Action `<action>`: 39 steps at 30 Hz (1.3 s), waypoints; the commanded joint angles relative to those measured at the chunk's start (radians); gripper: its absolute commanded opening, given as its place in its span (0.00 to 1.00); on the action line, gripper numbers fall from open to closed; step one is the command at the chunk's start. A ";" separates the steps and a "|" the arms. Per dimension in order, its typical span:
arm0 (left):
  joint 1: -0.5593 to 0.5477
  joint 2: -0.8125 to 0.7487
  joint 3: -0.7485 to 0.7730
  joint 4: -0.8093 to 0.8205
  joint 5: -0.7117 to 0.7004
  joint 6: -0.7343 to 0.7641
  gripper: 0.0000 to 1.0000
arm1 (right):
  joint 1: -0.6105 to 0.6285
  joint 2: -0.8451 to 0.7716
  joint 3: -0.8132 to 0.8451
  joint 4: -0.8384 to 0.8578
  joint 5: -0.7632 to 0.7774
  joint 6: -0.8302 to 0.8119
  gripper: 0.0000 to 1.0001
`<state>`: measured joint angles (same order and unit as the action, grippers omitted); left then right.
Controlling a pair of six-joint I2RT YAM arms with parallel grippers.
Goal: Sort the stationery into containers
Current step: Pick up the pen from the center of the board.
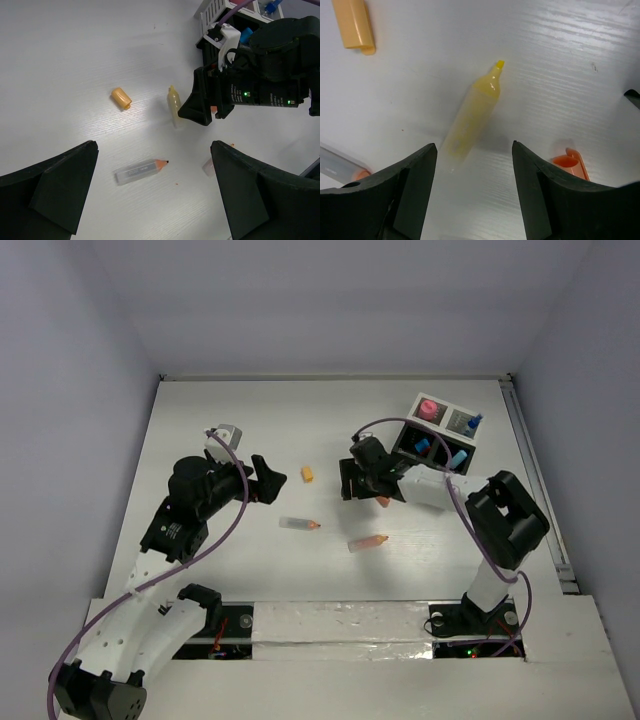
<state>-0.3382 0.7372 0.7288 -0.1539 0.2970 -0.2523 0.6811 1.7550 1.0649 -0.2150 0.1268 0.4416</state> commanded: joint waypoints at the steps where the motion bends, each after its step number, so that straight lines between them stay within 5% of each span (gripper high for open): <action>1: 0.005 -0.016 0.011 0.051 0.024 -0.005 0.95 | 0.001 -0.045 0.049 0.060 0.005 0.014 0.68; 9: 0.005 -0.019 0.008 0.051 0.025 -0.005 0.95 | 0.001 0.078 0.108 0.031 0.046 0.005 0.68; 18: 0.005 -0.019 0.004 0.059 0.031 -0.010 0.94 | 0.011 0.135 0.159 -0.035 0.131 -0.021 0.44; 25: 0.005 -0.019 -0.005 0.068 0.051 -0.034 0.88 | 0.020 0.153 0.171 -0.070 0.158 -0.027 0.43; 30: 0.036 -0.025 -0.022 0.102 0.080 -0.082 0.80 | 0.029 0.149 0.173 -0.095 0.165 -0.026 0.55; 34: 0.045 -0.012 -0.032 0.125 0.144 -0.105 0.80 | 0.029 0.153 0.168 -0.096 0.162 -0.027 0.39; 39: 0.045 0.011 -0.034 0.145 0.212 -0.094 0.99 | 0.029 0.124 0.164 -0.052 0.126 -0.024 0.19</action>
<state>-0.2989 0.7502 0.6998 -0.0841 0.4332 -0.3412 0.7017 1.9007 1.2091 -0.2832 0.2733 0.4149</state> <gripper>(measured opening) 0.980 0.322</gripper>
